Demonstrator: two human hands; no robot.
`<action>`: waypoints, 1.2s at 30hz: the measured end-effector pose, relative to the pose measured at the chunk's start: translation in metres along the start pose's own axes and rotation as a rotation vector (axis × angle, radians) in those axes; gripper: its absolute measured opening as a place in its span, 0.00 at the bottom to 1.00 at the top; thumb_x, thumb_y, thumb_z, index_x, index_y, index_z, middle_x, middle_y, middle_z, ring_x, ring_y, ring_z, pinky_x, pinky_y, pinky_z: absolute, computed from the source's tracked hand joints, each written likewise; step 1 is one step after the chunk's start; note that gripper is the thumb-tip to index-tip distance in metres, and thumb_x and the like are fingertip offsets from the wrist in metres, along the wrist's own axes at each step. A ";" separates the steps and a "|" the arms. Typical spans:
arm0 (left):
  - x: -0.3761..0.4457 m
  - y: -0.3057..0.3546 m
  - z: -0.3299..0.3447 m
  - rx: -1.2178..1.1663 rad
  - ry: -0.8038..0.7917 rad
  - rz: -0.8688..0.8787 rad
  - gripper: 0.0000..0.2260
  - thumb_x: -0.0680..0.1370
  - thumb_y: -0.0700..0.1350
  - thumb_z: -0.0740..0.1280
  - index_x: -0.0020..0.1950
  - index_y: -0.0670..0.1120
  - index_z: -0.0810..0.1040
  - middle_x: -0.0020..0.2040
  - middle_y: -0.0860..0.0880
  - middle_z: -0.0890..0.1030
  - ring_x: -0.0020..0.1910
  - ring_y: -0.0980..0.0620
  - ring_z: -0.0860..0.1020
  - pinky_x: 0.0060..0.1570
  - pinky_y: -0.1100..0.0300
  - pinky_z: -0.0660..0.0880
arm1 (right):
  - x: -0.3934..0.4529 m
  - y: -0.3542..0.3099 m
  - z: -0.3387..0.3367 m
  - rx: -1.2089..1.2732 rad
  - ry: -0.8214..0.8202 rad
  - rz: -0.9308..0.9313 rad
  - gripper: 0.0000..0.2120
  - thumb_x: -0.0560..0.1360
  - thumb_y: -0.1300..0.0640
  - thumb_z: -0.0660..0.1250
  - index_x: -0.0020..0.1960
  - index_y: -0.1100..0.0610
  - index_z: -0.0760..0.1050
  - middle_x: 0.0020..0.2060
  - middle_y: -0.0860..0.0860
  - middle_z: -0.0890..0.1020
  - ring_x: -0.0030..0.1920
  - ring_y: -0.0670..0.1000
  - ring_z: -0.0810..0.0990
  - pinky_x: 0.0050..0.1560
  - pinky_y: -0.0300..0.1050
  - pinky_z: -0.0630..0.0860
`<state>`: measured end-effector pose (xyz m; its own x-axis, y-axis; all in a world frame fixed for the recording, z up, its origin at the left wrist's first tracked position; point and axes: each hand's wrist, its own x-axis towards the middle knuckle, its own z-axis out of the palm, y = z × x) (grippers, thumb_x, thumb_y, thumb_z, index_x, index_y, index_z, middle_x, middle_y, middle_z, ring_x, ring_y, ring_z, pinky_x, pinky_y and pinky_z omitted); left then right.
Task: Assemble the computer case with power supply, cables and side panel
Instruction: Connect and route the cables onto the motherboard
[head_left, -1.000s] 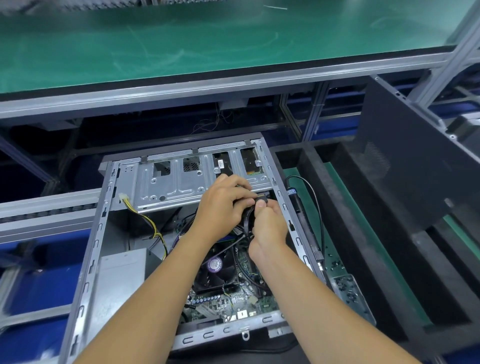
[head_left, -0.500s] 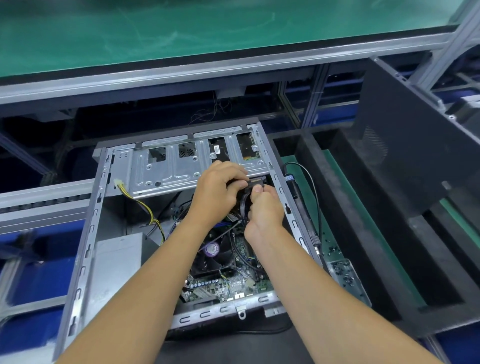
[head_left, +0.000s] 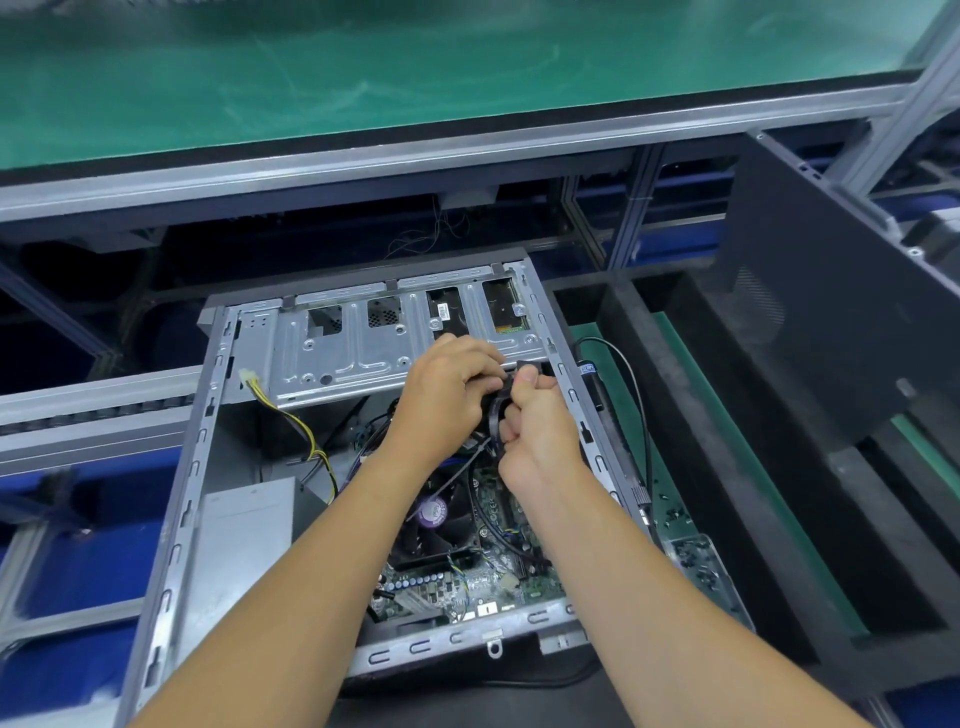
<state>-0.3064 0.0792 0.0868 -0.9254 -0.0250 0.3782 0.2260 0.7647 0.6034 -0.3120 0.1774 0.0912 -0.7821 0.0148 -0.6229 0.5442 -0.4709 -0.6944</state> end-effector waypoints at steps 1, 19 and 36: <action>0.000 0.000 -0.001 0.000 -0.006 0.006 0.05 0.71 0.31 0.71 0.40 0.40 0.84 0.45 0.48 0.83 0.44 0.48 0.76 0.45 0.65 0.70 | 0.000 -0.001 0.001 -0.027 -0.007 0.000 0.12 0.84 0.57 0.59 0.41 0.54 0.68 0.26 0.47 0.62 0.23 0.43 0.58 0.24 0.36 0.58; 0.001 -0.009 0.000 0.055 -0.052 0.089 0.09 0.75 0.36 0.69 0.50 0.48 0.84 0.48 0.55 0.79 0.47 0.53 0.71 0.43 0.59 0.71 | -0.006 0.005 -0.003 -0.209 0.091 -0.056 0.12 0.82 0.57 0.61 0.41 0.48 0.75 0.42 0.50 0.78 0.41 0.48 0.74 0.40 0.42 0.72; 0.000 -0.010 0.001 0.089 -0.079 0.093 0.14 0.76 0.41 0.60 0.52 0.51 0.84 0.49 0.58 0.76 0.47 0.53 0.70 0.43 0.55 0.72 | -0.004 0.005 -0.003 -0.203 0.057 -0.077 0.11 0.82 0.60 0.59 0.44 0.52 0.76 0.41 0.50 0.78 0.42 0.49 0.75 0.44 0.43 0.73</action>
<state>-0.3090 0.0724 0.0799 -0.9236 0.0971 0.3710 0.2875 0.8156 0.5022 -0.3052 0.1772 0.0889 -0.8086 0.0963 -0.5804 0.5376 -0.2796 -0.7955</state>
